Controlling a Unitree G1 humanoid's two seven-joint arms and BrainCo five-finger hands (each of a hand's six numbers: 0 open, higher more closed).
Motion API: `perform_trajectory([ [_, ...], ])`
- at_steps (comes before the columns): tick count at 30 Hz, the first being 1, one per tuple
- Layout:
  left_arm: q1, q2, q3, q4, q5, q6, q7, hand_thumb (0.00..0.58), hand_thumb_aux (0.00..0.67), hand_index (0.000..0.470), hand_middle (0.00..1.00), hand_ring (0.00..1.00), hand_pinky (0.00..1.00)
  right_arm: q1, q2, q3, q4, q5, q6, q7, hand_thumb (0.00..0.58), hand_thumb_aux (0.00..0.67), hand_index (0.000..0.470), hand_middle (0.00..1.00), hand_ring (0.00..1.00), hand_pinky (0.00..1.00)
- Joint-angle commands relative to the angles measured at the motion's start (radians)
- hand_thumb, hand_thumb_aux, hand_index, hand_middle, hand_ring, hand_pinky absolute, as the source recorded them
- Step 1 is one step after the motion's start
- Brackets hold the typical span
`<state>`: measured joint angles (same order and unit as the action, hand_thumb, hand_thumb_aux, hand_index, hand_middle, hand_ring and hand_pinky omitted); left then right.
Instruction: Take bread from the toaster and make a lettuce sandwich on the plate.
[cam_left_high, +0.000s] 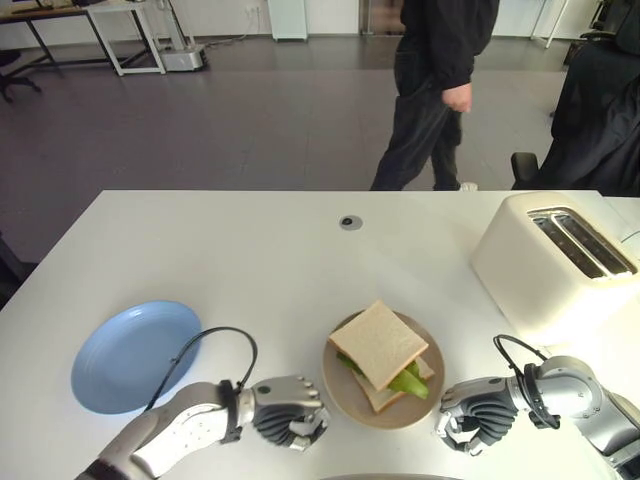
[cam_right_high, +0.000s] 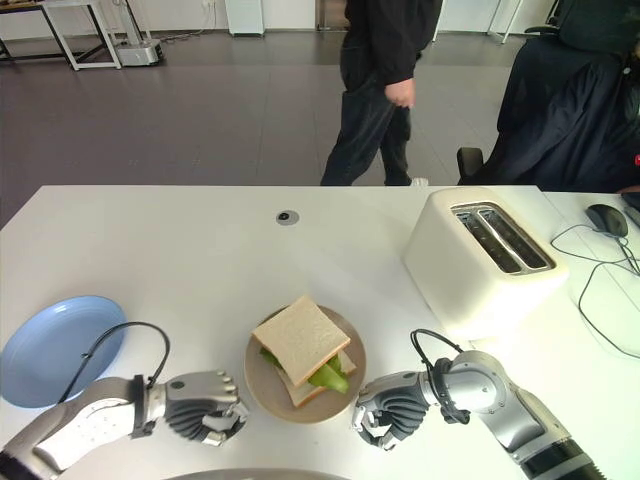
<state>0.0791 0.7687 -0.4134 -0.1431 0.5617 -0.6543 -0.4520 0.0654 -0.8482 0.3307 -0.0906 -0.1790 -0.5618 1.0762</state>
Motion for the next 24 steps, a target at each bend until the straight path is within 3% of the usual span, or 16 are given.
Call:
perform_trajectory([
  [1, -0.192, -0.112, -0.028, 0.199, 0.271, 0.025, 0.226, 0.580, 0.670, 0.470, 1.00, 1.00, 1.00, -0.060, 0.104, 0.055, 0.222, -0.118, 0.023, -0.118, 0.580, 0.670, 0.470, 0.91, 0.91, 0.91],
  [5, -0.418, -0.208, -0.036, 0.484, 0.367, 0.024, 0.482, 0.580, 0.670, 0.470, 1.00, 1.00, 1.00, -0.291, 0.254, 0.035, 0.577, -0.155, -0.019, -0.367, 0.578, 0.636, 0.446, 0.88, 0.88, 0.88],
  [7, -0.524, -0.255, -0.041, 0.657, 0.364, 0.010, 0.573, 0.580, 0.670, 0.470, 1.00, 1.00, 1.00, -0.391, 0.311, 0.033, 0.767, -0.161, -0.052, -0.466, 0.580, 0.670, 0.470, 0.89, 0.89, 0.89],
  [11, -0.621, -0.299, -0.063, 0.802, 0.369, -0.020, 0.676, 0.580, 0.670, 0.470, 1.00, 1.00, 1.00, -0.509, 0.354, 0.028, 0.960, -0.153, -0.137, -0.573, 0.580, 0.670, 0.470, 0.87, 0.87, 0.87],
  [12, -0.630, -0.301, -0.071, 0.813, 0.371, -0.030, 0.692, 0.580, 0.670, 0.470, 1.00, 1.00, 1.00, -0.518, 0.353, 0.025, 0.974, -0.145, -0.170, -0.579, 0.577, 0.625, 0.439, 0.87, 0.87, 0.87],
  [13, -0.630, -0.298, -0.077, 0.812, 0.366, -0.044, 0.699, 0.580, 0.670, 0.470, 1.00, 1.00, 1.00, -0.518, 0.349, 0.018, 0.975, -0.125, -0.210, -0.574, 0.556, 0.533, 0.374, 0.86, 0.86, 0.86],
  [14, -0.626, -0.293, -0.083, 0.804, 0.362, -0.055, 0.705, 0.580, 0.670, 0.470, 1.00, 1.00, 1.00, -0.517, 0.344, 0.011, 0.975, -0.107, -0.244, -0.566, 0.514, 0.444, 0.311, 0.85, 0.85, 0.85],
  [15, -0.608, -0.281, -0.081, 0.775, 0.353, -0.066, 0.702, 0.580, 0.670, 0.470, 1.00, 1.00, 1.00, -0.509, 0.333, 0.000, 0.962, -0.079, -0.280, -0.547, 0.403, 0.300, 0.210, 0.73, 0.73, 0.73],
  [16, -0.585, -0.265, -0.075, 0.736, 0.339, -0.078, 0.693, 0.580, 0.670, 0.470, 1.00, 1.00, 1.00, -0.497, 0.320, -0.011, 0.944, -0.043, -0.311, -0.522, 0.000, 0.000, 0.000, 0.51, 0.51, 0.51],
  [17, -0.557, -0.246, -0.065, 0.690, 0.316, -0.091, 0.676, 0.570, 0.581, 0.407, 1.00, 1.00, 1.00, -0.482, 0.304, -0.026, 0.920, 0.000, -0.337, -0.492, 0.000, 0.000, 0.000, 0.31, 0.31, 0.31],
  [18, -0.525, -0.222, -0.055, 0.635, 0.284, -0.111, 0.650, 0.555, 0.531, 0.372, 1.00, 1.00, 1.00, -0.462, 0.284, -0.042, 0.886, 0.061, -0.355, -0.449, 0.000, 0.000, 0.000, 0.24, 0.24, 0.24],
  [19, -0.483, -0.189, -0.042, 0.566, 0.231, -0.134, 0.608, 0.466, 0.373, 0.262, 0.78, 0.78, 0.78, -0.435, 0.260, -0.066, 0.836, 0.158, -0.354, -0.387, 0.000, 0.000, 0.000, 0.17, 0.17, 0.17],
  [20, -0.437, -0.151, -0.021, 0.487, 0.170, -0.150, 0.566, 0.441, 0.342, 0.240, 0.65, 0.65, 0.65, -0.406, 0.234, -0.094, 0.784, 0.256, -0.348, -0.327, 0.000, 0.000, 0.000, 0.17, 0.17, 0.17],
  [22, -0.357, -0.089, 0.040, 0.339, 0.028, -0.162, 0.499, 0.313, 0.215, 0.151, 0.45, 0.45, 0.45, -0.369, 0.205, -0.156, 0.703, 0.419, -0.321, -0.248, 0.000, 0.000, 0.000, 0.15, 0.15, 0.15],
  [23, -0.329, -0.073, 0.078, 0.283, -0.046, -0.157, 0.480, 0.244, 0.160, 0.112, 0.29, 0.29, 0.29, -0.361, 0.208, -0.185, 0.673, 0.480, -0.301, -0.227, 0.000, 0.000, 0.000, 0.15, 0.15, 0.15],
  [24, -0.311, -0.071, 0.111, 0.245, -0.137, -0.152, 0.464, 0.237, 0.155, 0.109, 0.24, 0.24, 0.24, -0.360, 0.226, -0.214, 0.650, 0.528, -0.283, -0.226, 0.000, 0.000, 0.000, 0.15, 0.15, 0.15],
])
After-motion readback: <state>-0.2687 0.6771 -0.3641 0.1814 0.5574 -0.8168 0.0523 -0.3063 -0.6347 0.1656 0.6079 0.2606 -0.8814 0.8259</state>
